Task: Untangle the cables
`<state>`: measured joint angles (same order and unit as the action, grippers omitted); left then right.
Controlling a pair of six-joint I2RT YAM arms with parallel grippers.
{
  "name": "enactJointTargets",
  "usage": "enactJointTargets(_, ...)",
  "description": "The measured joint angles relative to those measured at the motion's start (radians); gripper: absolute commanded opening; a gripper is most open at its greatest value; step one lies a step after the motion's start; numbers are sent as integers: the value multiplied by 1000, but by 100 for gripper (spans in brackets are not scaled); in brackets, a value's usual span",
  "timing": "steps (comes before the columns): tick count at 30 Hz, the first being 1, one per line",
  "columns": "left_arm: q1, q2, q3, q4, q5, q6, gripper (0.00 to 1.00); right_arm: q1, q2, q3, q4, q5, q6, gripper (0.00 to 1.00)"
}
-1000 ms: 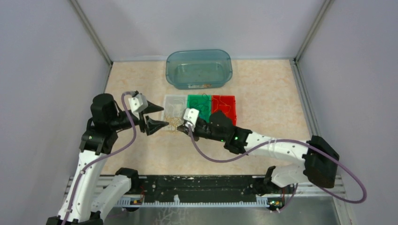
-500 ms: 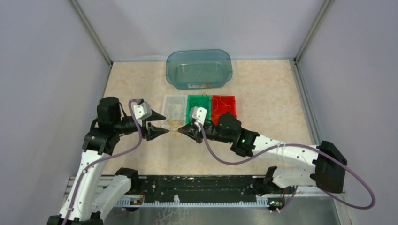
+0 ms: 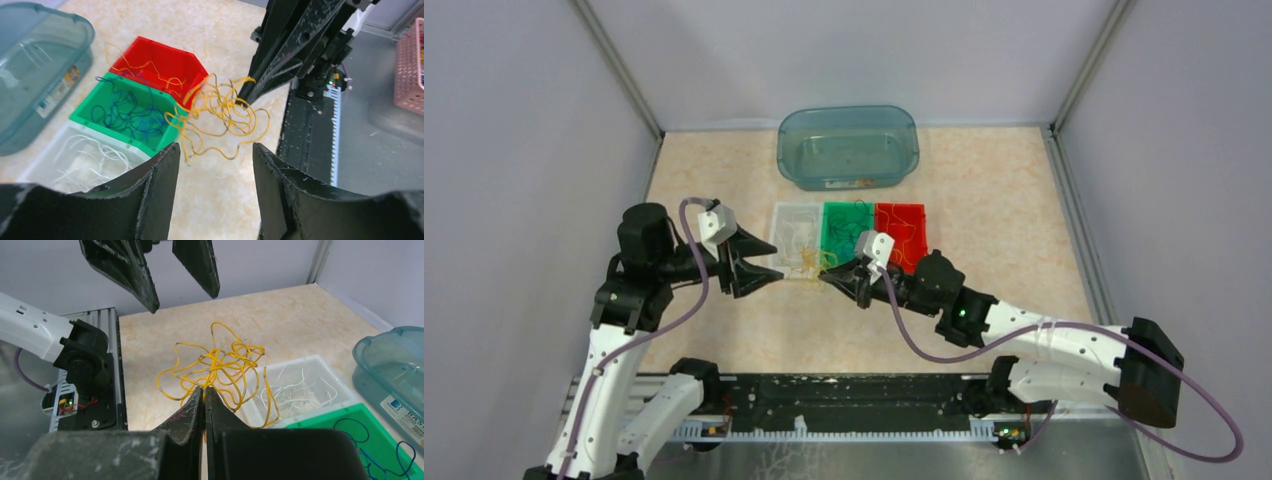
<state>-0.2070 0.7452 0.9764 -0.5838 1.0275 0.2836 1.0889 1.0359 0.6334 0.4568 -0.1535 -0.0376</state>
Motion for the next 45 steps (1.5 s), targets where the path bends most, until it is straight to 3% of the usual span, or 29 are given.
enactJointTargets(8, 0, 19, -50, 73, 25, -117, 56, 0, -8, 0, 32, -2, 16, 0)
enactJointTargets(12, 0, 33, -50, 112, 23, -134, 47, 0, -8, 0, 33, -6, 18, 0)
enactJointTargets(21, 0, 70, -50, 113, 48, -128, 54, 0, -8, 0, 39, -18, 23, 0)
enactJointTargets(29, 0, 116, -50, 114, 46, -126, 50, 0, -8, 2, 54, -29, 24, 0)
enactJointTargets(31, 0, 126, -50, 113, 46, -122, 43, 0, -8, 2, 54, -29, 24, 0)
enactJointTargets(36, 0, 142, -58, 113, 48, -116, 3, 0, -7, 2, 55, -31, 24, 0)
enactJointTargets(42, 0, 142, -61, 135, 54, -128, 0, 0, -5, 2, 79, -35, 35, 2)
enactJointTargets(43, 0, 143, -61, 136, 54, -126, 0, 0, -5, 2, 82, -35, 40, 5)
enactJointTargets(45, 0, 144, -50, 134, 42, -106, 0, 0, -5, 2, 84, -35, 51, 21)
